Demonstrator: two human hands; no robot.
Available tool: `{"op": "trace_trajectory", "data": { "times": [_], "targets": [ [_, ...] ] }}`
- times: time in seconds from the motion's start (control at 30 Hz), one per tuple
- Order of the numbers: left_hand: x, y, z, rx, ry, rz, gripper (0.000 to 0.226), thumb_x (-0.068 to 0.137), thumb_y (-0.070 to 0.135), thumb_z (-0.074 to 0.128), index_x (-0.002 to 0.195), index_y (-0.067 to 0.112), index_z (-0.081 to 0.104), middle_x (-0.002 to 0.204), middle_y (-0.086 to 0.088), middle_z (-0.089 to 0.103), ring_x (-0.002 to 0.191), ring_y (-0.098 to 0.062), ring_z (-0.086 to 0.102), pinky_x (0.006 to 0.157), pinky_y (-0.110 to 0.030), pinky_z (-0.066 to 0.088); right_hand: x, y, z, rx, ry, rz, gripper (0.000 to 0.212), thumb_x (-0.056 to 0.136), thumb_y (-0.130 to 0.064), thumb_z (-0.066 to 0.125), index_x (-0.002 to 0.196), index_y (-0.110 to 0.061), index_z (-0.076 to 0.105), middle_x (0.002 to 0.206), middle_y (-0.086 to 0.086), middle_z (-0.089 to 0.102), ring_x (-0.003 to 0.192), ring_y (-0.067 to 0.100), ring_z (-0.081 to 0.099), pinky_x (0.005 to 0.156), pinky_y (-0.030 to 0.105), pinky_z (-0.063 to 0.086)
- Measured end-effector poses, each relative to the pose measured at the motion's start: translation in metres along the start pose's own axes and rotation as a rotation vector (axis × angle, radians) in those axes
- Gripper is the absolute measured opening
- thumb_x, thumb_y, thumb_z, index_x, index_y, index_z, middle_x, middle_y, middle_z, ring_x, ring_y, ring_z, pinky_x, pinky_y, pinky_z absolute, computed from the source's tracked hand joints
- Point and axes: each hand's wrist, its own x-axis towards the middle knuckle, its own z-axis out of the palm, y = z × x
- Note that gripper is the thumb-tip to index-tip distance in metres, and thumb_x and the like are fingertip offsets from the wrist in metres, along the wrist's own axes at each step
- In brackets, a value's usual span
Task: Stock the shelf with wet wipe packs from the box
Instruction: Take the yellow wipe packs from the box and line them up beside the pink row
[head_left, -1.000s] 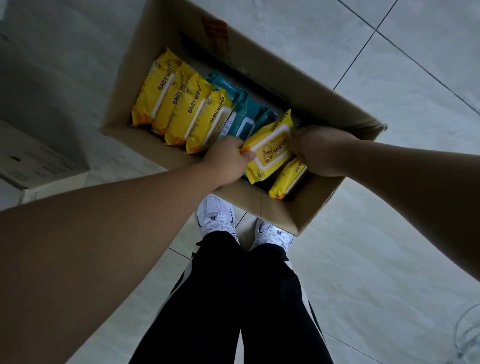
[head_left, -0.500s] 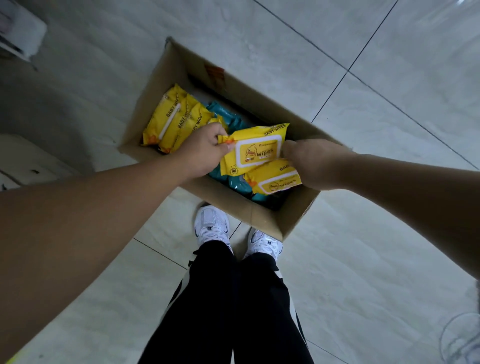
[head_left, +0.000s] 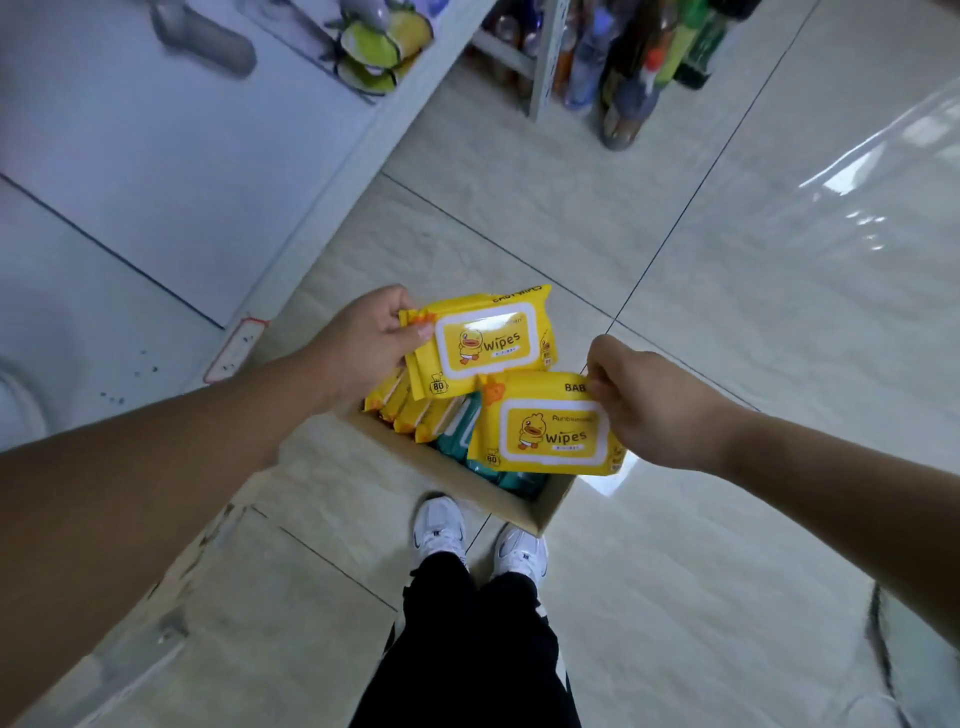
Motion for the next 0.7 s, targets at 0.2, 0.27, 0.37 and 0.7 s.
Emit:
{"op": "trace_trajectory", "data": {
  "times": [0.2, 0.27, 0.37, 0.7],
  "targets": [
    [-0.082, 0.127, -0.061, 0.034, -0.006, 0.104, 0.017, 0.098, 0.019, 0.063, 0.083, 0.02, 0.054, 0.081, -0.012, 0.068, 0.078, -0.023, 0.062, 0.077, -0.041, 0.051, -0.069, -0.094, -0.118, -0.011, 0.164, -0.069, 0.008, 0.099, -0.012, 0.044, 0.091, -0.014, 0.042, 0.075, 0.008, 0.057, 0.067, 0.03, 0.052, 0.059, 0.044, 0.044],
    [-0.109, 0.172, -0.082, 0.007, -0.007, 0.139, 0.018, 0.099, 0.011, 0.06, 0.083, 0.016, 0.052, 0.082, -0.017, 0.065, 0.083, -0.027, 0.059, 0.082, -0.047, 0.051, -0.092, -0.131, -0.154, -0.032, 0.202, -0.103, 0.007, 0.099, -0.011, 0.045, 0.092, -0.012, 0.043, 0.076, 0.007, 0.057, 0.067, 0.027, 0.052, 0.06, 0.042, 0.042],
    [-0.15, 0.235, -0.115, 0.048, -0.012, 0.217, 0.017, 0.094, 0.024, 0.065, 0.079, 0.029, 0.058, 0.077, -0.009, 0.065, 0.079, -0.025, 0.057, 0.078, -0.042, 0.045, -0.124, -0.182, -0.202, -0.069, 0.252, -0.161, 0.01, 0.101, -0.013, 0.045, 0.091, -0.013, 0.042, 0.078, 0.007, 0.055, 0.068, 0.025, 0.05, 0.061, 0.042, 0.042],
    [-0.325, 0.347, -0.236, 0.096, 0.265, 0.378, 0.018, 0.087, 0.037, 0.07, 0.078, 0.028, 0.057, 0.071, -0.001, 0.061, 0.069, -0.019, 0.052, 0.068, -0.034, 0.038, -0.191, -0.364, -0.314, -0.205, 0.392, -0.479, 0.02, 0.102, -0.018, 0.047, 0.084, -0.019, 0.039, 0.073, -0.001, 0.05, 0.063, 0.014, 0.045, 0.058, 0.034, 0.034]
  ]
}}
